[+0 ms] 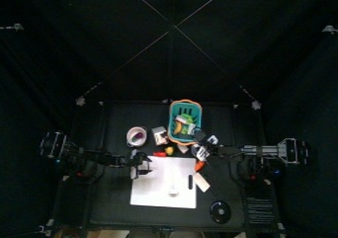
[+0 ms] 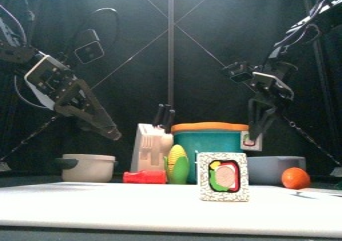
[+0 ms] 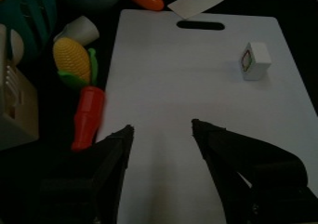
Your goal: Place piece of sushi in bowl
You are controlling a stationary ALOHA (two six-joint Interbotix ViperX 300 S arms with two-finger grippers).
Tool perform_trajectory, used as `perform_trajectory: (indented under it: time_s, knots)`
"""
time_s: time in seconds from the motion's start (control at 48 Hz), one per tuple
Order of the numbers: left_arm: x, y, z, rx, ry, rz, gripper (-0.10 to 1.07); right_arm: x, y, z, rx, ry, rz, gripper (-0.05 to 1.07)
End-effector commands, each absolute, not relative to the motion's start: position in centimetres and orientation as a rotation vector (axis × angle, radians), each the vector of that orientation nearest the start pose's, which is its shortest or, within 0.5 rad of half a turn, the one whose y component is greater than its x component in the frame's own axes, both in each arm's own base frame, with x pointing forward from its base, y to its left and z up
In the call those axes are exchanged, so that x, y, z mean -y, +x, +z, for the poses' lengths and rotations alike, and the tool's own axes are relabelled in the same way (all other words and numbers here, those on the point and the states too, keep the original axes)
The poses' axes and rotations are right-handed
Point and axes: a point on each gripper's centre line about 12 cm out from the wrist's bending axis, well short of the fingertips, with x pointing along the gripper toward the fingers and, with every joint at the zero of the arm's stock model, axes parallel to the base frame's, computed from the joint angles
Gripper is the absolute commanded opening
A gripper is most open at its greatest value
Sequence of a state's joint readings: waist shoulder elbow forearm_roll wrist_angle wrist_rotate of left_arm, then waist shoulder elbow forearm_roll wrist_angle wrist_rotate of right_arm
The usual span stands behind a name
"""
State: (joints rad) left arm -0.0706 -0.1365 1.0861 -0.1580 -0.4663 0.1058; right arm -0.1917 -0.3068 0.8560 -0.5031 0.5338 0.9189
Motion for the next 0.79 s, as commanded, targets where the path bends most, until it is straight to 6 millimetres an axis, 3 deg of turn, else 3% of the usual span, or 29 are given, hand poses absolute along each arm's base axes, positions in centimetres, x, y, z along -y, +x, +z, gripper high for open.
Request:
perform_trajectory:
  time_s: [0.0, 0.312, 0.771]
  knots:
    - [1.28, 30.06, 13.78, -0.469, -0.001, 0.009, 0.90, 8.39, 27.40, 17.85, -0.903, 0.401, -0.634, 0.56]
    - [1.28, 30.07, 13.79, -0.467, -0.003, 0.009, 0.90, 8.49, 27.55, 17.01, -0.932, 0.404, -0.642, 0.72]
    - [1.32, 30.06, 13.79, -0.467, -0.002, 0.008, 0.90, 8.27, 27.49, 17.45, -0.928, 0.413, -0.643, 0.74]
